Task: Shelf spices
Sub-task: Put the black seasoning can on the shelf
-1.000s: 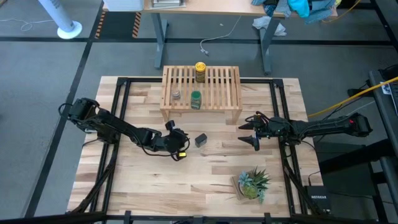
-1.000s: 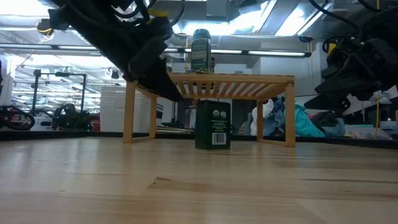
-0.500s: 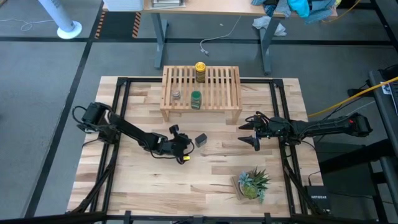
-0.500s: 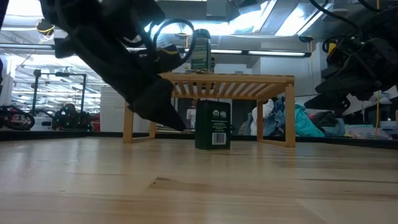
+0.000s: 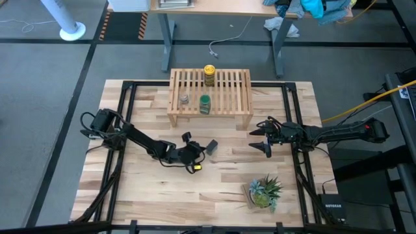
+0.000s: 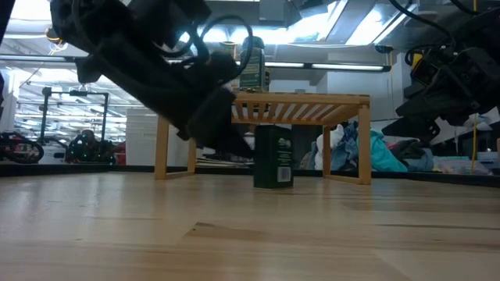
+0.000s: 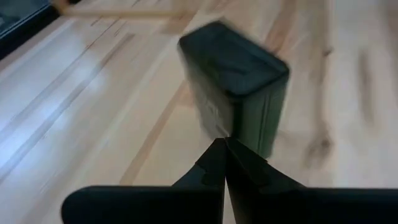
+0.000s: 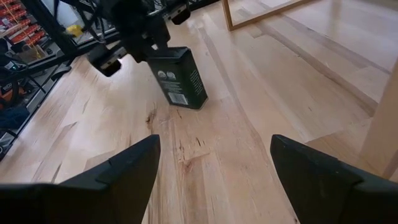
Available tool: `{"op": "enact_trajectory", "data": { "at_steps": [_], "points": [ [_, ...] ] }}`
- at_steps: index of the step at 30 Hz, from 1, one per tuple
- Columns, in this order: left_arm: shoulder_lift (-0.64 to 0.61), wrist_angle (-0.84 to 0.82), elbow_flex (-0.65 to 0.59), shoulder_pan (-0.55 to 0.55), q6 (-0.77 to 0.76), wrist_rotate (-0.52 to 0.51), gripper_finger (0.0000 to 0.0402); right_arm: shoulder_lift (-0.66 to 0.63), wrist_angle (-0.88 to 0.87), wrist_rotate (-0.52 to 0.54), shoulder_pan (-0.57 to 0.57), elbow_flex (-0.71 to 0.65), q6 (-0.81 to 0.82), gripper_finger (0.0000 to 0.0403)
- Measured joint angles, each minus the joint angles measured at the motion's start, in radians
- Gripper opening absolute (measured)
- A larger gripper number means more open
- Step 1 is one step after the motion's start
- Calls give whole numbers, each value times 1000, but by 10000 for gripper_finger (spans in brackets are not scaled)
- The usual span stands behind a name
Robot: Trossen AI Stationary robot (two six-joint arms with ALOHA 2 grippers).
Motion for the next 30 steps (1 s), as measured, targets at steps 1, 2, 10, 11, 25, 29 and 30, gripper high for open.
{"op": "enact_trajectory", "data": {
  "at_steps": [1,2,10,11,25,29,30],
  "points": [
    [0,15,1,0,10,14,1,0,0,0,0,0,0,312],
    [0,28,1,0,13,25,1,0,0,0,0,0,0,312],
    [0,118,1,-6,14,77,1,0,1,0,0,0,0,312],
    [0,126,1,-6,14,80,1,0,1,0,0,0,0,312],
    [0,209,1,-6,15,128,0,0,3,0,0,0,-1,312],
    [0,246,1,-6,44,151,0,0,4,0,0,0,-1,312],
    [0,252,1,-4,51,151,0,0,4,0,0,0,-1,312]
  ]
}}
